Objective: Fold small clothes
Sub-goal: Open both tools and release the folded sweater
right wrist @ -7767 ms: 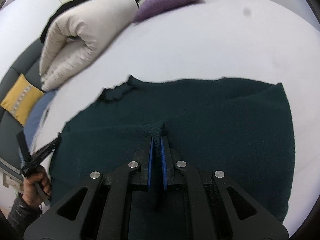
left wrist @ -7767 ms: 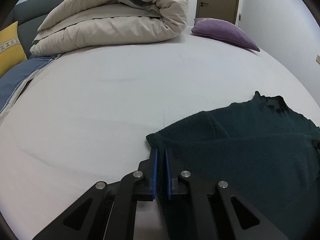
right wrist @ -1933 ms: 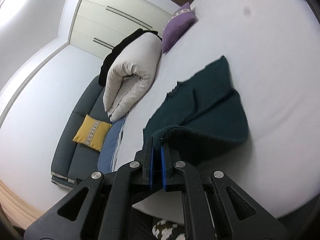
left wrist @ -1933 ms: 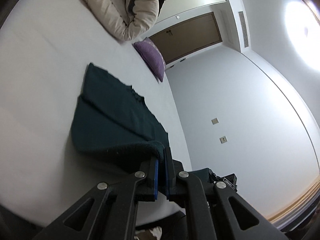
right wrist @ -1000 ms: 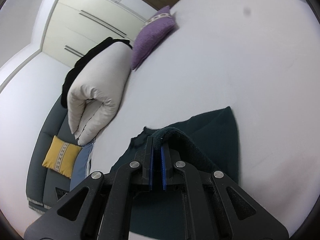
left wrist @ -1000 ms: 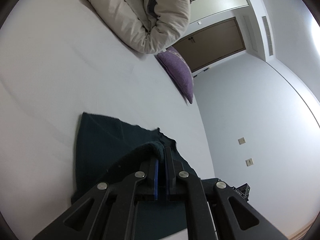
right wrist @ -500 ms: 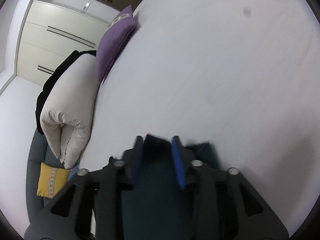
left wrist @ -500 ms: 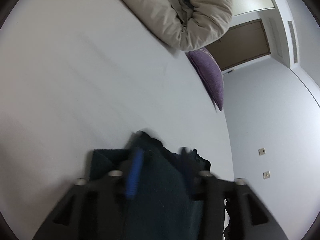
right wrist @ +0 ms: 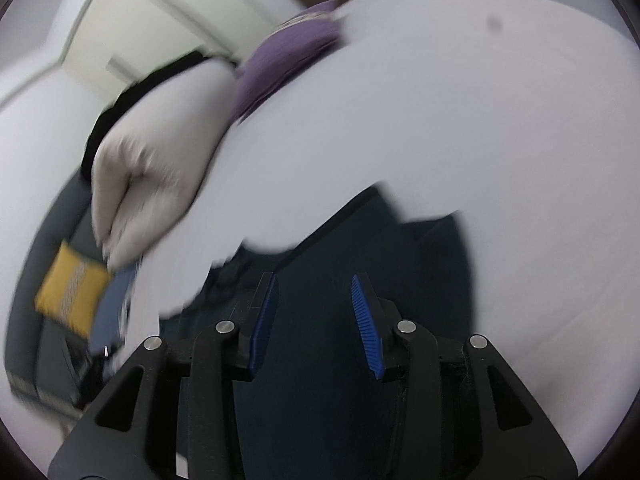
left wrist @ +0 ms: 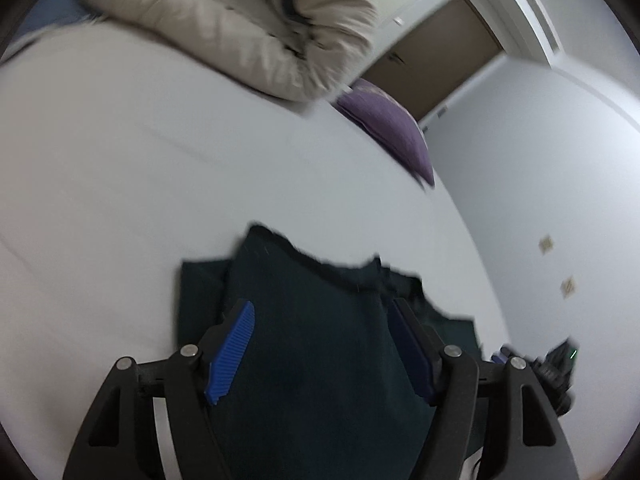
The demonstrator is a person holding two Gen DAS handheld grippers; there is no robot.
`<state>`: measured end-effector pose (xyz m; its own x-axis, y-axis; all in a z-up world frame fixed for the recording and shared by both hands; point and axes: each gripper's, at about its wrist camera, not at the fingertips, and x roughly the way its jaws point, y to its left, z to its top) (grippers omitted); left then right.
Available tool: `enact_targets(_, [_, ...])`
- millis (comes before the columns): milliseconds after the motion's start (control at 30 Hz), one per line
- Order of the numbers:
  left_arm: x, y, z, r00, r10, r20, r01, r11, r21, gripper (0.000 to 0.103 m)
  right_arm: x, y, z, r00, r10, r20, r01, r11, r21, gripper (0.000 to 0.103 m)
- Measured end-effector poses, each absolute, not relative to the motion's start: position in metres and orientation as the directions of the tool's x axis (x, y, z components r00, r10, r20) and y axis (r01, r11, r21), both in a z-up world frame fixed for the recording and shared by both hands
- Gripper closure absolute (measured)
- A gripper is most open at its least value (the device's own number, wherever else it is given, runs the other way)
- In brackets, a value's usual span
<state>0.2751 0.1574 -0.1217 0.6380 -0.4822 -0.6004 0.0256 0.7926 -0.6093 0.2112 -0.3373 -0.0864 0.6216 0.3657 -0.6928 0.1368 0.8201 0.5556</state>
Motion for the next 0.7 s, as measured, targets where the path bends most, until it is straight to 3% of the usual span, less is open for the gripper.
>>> enact_targets(133, [0.269, 0.141, -0.135, 0.625, -0.419, -0.659, 0.034, 0.858, -0.513, 0.032, 0.212, -0.303, -0.101, 0.553, 0.426, -0.716, 0.046, 0.843, 0.537, 0.065])
enact_targets(233, [0.268, 0.156, -0.157, 0.617, -0.380, -0.689, -0.037, 0.860, -0.508, 0.039, 0.211, -0.311, -0.125, 0.537, 0.341, -0.771, 0.134, 0.868, 0.478, 0.066])
enact_targets(367, [0.255, 0.179, -0.170, 0.625, -0.379, -0.682, -0.065, 0.846, -0.529, 0.046, 0.196, -0.345, -0.139, 0.608, 0.372, -0.701, 0.219, 0.771, 0.598, 0.075])
enact_targets(467, [0.244, 0.180, -0.172, 0.618, -0.326, -0.715, -0.088, 0.876, -0.475, 0.043, 0.186, -0.363, -0.132, 0.643, 0.263, -0.719, 0.307, 0.772, 0.557, 0.072])
enact_targets(567, [0.229, 0.180, -0.168, 0.626, -0.306, -0.717, -0.105, 0.878, -0.466, 0.043, 0.174, -0.360, -0.120, 0.661, 0.254, -0.706, 0.328, 0.749, 0.576, 0.069])
enact_targets(700, [0.208, 0.150, -0.137, 0.690, -0.256, -0.677, -0.029, 0.925, -0.380, 0.043, 0.170, -0.307, -0.098, 0.654, 0.425, -0.625, 0.148, 0.739, 0.657, 0.068])
